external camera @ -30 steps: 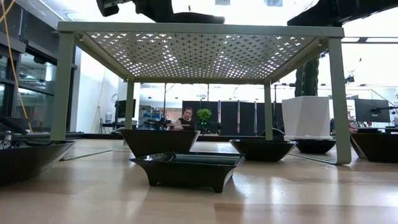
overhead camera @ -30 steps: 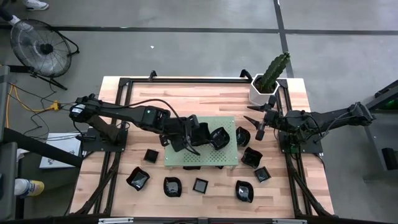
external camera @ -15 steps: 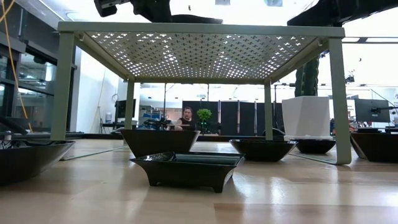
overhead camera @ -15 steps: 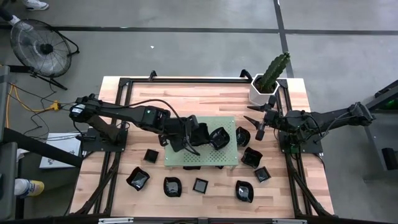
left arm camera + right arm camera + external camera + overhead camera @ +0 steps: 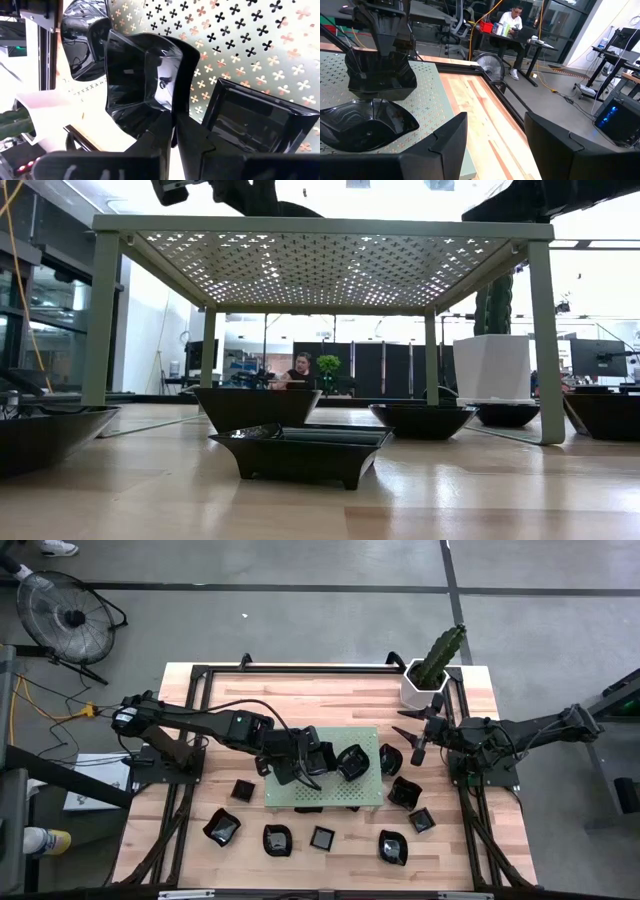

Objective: Pick & Place Mini shaped plates
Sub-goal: Stack the black wave square shaped bowl on top of the black wave square shaped bowl on the shelf, then stack the black square shaped plate on top of the black square shaped plate on the shelf

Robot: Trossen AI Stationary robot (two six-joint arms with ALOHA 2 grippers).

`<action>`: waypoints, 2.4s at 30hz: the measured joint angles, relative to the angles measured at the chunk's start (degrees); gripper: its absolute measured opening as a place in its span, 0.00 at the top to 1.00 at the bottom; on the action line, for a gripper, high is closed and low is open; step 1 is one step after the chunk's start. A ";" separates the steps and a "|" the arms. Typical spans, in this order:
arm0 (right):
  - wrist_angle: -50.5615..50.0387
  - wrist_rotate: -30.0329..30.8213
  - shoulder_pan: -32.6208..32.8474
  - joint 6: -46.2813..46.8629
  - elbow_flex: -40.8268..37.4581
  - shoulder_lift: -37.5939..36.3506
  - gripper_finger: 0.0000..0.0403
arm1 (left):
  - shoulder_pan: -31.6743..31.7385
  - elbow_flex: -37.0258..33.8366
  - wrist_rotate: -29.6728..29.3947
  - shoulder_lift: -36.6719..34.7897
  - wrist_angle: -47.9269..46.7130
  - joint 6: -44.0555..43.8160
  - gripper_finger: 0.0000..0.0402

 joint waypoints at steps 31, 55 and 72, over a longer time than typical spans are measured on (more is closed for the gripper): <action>0.00 -0.02 0.01 0.01 0.00 -0.01 0.52 | 0.00 0.09 -7.15 -0.91 -0.82 -4.84 0.67; 0.00 0.00 0.00 0.01 0.00 0.01 0.52 | 0.00 0.02 -10.62 -4.50 -28.82 -39.22 0.67; 0.00 -0.02 0.00 0.00 0.00 0.01 0.52 | -0.02 -14.74 -8.80 -15.74 -20.03 -47.79 0.67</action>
